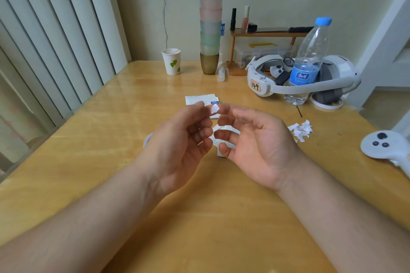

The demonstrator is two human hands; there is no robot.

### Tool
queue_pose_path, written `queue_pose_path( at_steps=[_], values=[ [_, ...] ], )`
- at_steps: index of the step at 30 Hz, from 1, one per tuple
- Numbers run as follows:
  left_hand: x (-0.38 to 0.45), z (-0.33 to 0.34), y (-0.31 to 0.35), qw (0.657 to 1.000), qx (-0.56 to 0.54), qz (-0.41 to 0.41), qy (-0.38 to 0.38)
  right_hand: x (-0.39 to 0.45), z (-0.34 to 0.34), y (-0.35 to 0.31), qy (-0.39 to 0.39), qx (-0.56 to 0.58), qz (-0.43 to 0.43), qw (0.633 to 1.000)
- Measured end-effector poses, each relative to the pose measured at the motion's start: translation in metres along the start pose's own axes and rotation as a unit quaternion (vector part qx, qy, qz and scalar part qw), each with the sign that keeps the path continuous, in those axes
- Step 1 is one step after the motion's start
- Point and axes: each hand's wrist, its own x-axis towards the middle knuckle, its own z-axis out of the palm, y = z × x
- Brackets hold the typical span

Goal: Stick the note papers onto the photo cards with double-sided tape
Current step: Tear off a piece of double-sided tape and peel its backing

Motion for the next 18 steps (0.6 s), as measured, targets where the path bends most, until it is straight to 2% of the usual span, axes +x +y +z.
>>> queue_pose_path(
  at_steps=[4, 7, 8, 10, 11, 12, 13, 16, 18],
  values=[
    [0.000, 0.001, -0.001, 0.999, 0.027, 0.020, -0.002, 0.000, -0.002, 0.001, 0.013, -0.055, -0.035, 0.998],
    [0.001, 0.000, -0.004, 0.997, 0.060, 0.038, 0.026, 0.000, -0.002, 0.004, 0.045, -0.150, -0.107, 0.982],
    [0.001, -0.001, -0.004, 0.996, 0.066, 0.043, 0.034, 0.000, -0.003, 0.006, 0.066, -0.215, -0.155, 0.962],
    [0.001, 0.000, -0.004, 0.995, 0.074, 0.053, 0.045, 0.001, -0.006, 0.009, 0.114, -0.364, -0.267, 0.885],
    [0.000, 0.000, -0.004, 0.994, 0.076, 0.060, 0.049, 0.002, -0.006, 0.011, 0.129, -0.406, -0.304, 0.852],
    [0.000, 0.000, -0.004, 0.993, 0.078, 0.067, 0.053, 0.002, -0.005, 0.011, 0.142, -0.414, -0.319, 0.841],
    [0.000, 0.000, -0.004, 0.992, 0.079, 0.074, 0.057, 0.002, -0.004, 0.011, 0.156, -0.400, -0.314, 0.847],
    [-0.001, 0.001, -0.004, 0.991, 0.084, 0.089, 0.058, 0.005, -0.002, 0.005, 0.194, -0.307, -0.247, 0.898],
    [-0.002, 0.002, -0.004, 0.988, 0.111, 0.098, 0.051, 0.003, -0.005, 0.001, 0.188, -0.279, -0.214, 0.917]
  ],
)
